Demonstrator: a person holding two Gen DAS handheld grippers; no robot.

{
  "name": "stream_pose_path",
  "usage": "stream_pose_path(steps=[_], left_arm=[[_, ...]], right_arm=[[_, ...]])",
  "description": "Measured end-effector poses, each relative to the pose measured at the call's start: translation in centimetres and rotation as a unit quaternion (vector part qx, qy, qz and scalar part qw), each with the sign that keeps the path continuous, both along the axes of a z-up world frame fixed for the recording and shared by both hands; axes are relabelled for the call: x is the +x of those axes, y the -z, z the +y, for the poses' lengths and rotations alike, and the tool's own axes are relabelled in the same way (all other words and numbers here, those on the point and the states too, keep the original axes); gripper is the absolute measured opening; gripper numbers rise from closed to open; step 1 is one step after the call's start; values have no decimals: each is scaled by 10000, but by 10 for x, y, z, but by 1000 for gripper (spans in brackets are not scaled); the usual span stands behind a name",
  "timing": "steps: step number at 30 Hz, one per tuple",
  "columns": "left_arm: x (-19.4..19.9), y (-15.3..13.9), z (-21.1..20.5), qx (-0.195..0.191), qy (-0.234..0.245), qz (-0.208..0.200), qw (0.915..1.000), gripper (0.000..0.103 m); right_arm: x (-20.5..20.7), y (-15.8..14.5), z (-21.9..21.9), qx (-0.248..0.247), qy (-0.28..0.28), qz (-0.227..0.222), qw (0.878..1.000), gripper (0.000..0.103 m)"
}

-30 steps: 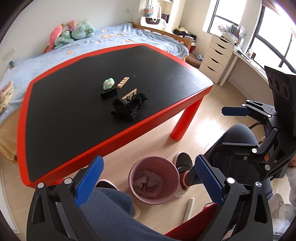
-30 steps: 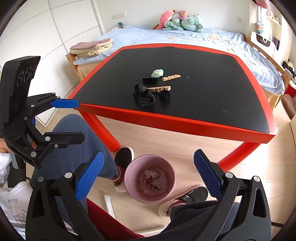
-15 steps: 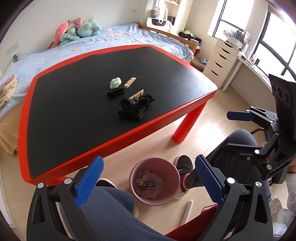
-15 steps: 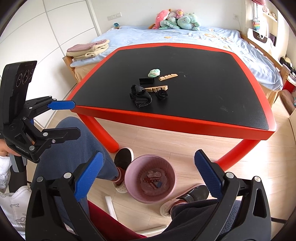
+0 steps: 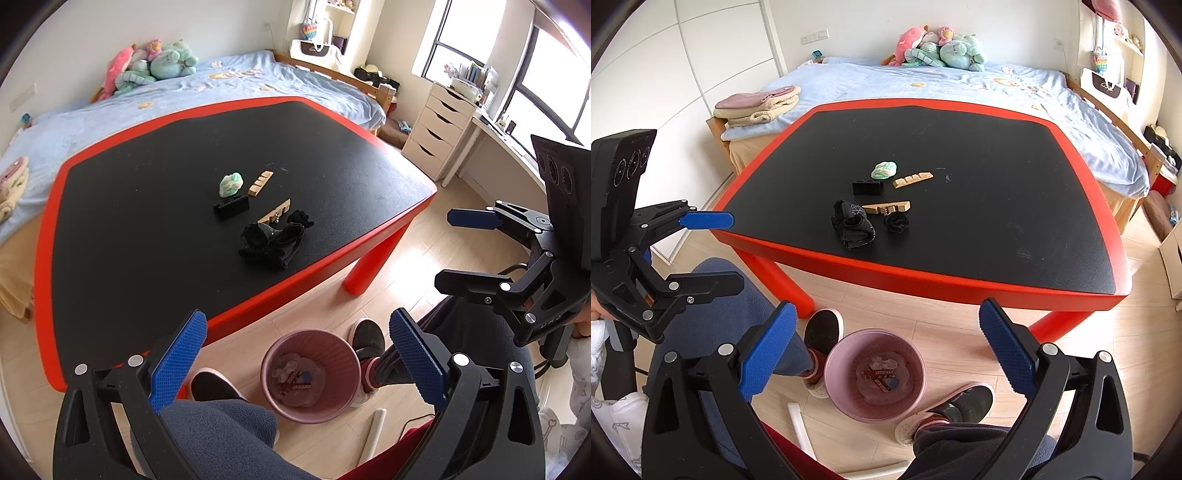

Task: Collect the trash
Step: 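Grasp the black sock with the left tool while the right tool grasps the black ring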

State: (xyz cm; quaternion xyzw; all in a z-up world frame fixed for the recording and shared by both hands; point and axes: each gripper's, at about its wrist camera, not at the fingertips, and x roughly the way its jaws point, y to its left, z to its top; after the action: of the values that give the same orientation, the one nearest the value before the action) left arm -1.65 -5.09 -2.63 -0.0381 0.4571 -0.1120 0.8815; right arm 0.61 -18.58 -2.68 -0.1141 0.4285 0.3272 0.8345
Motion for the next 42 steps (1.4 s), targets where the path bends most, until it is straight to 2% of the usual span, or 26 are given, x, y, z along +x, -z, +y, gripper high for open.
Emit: stream_pose_path(steps=[14, 33, 42], left_arm=[[43, 5, 3, 68, 229, 55, 9997, 95], [88, 46, 8, 153, 447, 426, 9980, 95], [95, 55, 6, 139, 584, 436, 9972, 95]], right_arm=[[49, 10, 19, -169, -54, 80, 9998, 98], [102, 49, 46, -311, -312, 373, 9983, 97], [114, 63, 60, -408, -470, 441, 9971, 78]])
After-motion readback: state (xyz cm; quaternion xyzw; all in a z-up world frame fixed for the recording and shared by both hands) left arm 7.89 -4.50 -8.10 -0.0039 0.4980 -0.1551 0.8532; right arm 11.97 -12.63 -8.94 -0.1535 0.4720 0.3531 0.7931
